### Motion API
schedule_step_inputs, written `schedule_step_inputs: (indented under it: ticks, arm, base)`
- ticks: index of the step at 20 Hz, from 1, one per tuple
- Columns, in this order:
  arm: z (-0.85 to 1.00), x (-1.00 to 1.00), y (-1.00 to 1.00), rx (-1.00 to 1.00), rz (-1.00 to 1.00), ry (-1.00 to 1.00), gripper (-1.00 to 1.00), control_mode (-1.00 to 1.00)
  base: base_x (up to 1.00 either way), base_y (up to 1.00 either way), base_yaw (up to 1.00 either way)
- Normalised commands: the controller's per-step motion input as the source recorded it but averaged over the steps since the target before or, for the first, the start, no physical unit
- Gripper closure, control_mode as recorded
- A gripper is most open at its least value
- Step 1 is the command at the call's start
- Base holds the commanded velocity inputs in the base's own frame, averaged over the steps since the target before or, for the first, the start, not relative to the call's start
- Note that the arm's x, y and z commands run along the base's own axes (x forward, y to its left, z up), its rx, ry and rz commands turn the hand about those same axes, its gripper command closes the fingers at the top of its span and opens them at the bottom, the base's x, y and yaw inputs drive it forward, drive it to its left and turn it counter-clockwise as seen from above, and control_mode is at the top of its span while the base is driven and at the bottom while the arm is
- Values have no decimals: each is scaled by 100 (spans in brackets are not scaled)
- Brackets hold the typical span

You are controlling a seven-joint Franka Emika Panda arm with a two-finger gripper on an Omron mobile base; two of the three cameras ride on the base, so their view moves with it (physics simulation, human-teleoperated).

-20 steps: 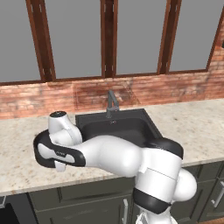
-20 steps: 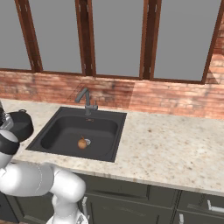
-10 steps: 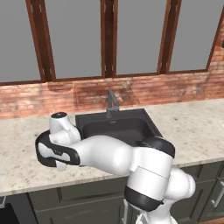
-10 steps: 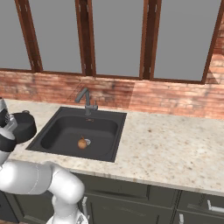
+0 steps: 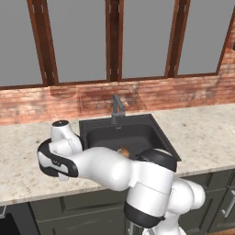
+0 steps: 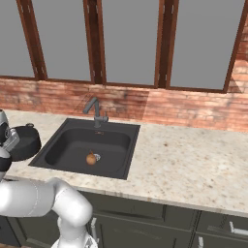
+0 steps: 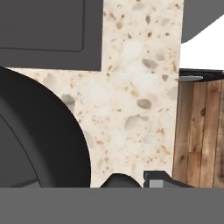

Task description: Dump the onion from the pot into the sink. Then turn on the water and wash the onion. Then turn off the water and put the onion back in the pot.

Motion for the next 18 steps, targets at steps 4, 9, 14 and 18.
schedule_step_inputs:
  ticks: [4, 9, 14, 18]
  arm:
    - [-19, 0, 0, 0, 0, 0, 100, -100]
    - [-6, 0, 0, 0, 0, 0, -100, -100]
    - [0, -11, -14, 0, 0, 0, -100, -100]
    - [14, -16, -28, 1, 0, 0, -100, -100]
  base:
    - [0, 0, 0]
    - [0, 0, 0]
    - [0, 0, 0]
    - [0, 0, 0]
